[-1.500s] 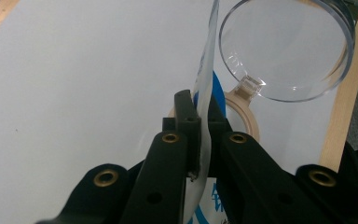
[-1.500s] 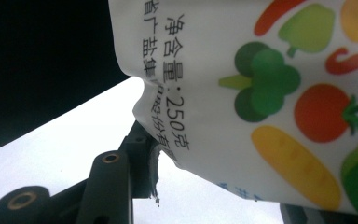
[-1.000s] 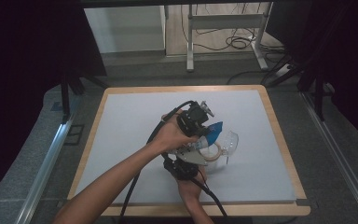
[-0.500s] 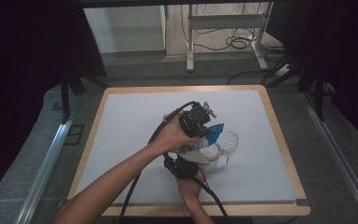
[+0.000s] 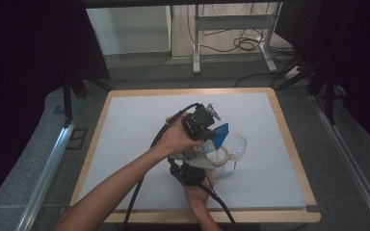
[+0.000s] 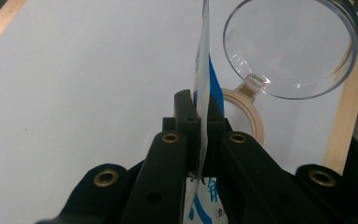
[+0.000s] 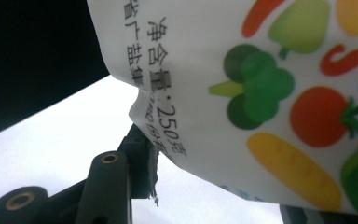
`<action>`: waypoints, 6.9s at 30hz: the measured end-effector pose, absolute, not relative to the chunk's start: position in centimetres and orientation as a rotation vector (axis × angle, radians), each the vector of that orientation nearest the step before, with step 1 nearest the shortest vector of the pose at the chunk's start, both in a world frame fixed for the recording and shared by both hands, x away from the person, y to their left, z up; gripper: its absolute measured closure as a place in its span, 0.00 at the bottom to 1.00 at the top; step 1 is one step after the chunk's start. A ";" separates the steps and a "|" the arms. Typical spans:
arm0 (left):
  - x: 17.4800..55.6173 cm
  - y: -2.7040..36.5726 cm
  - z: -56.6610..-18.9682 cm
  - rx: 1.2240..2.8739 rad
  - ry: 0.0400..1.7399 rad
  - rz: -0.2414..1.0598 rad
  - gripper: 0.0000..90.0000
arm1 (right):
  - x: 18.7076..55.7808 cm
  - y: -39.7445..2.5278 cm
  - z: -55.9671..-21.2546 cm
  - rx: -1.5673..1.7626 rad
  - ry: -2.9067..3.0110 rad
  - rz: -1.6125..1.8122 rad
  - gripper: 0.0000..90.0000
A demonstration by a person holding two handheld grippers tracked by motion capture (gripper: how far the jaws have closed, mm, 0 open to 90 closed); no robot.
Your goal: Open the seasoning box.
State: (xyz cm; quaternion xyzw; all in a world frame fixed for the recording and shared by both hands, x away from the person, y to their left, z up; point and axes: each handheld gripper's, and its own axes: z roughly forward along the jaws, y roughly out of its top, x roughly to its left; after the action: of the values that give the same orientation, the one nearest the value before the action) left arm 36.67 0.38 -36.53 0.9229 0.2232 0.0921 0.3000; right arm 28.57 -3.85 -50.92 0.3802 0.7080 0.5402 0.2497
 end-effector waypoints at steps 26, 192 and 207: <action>36.8 -0.5 -37.1 2.483 0.584 0.249 1.00 | 28.2 -3.3 -50.9 0.939 1.953 1.377 0.58; 37.1 -0.8 -36.5 2.488 0.485 0.167 1.00 | 27.3 -3.6 -49.9 0.963 1.903 1.416 0.61; 37.3 -1.0 -36.5 2.499 0.489 0.173 1.00 | 27.5 -3.6 -49.9 0.970 1.901 1.423 0.61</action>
State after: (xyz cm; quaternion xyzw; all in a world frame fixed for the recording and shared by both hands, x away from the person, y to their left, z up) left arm 37.27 -1.03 -36.55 0.9370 0.1832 0.0648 0.2903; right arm 27.47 -3.57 -49.88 0.3626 0.7104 0.5319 0.2844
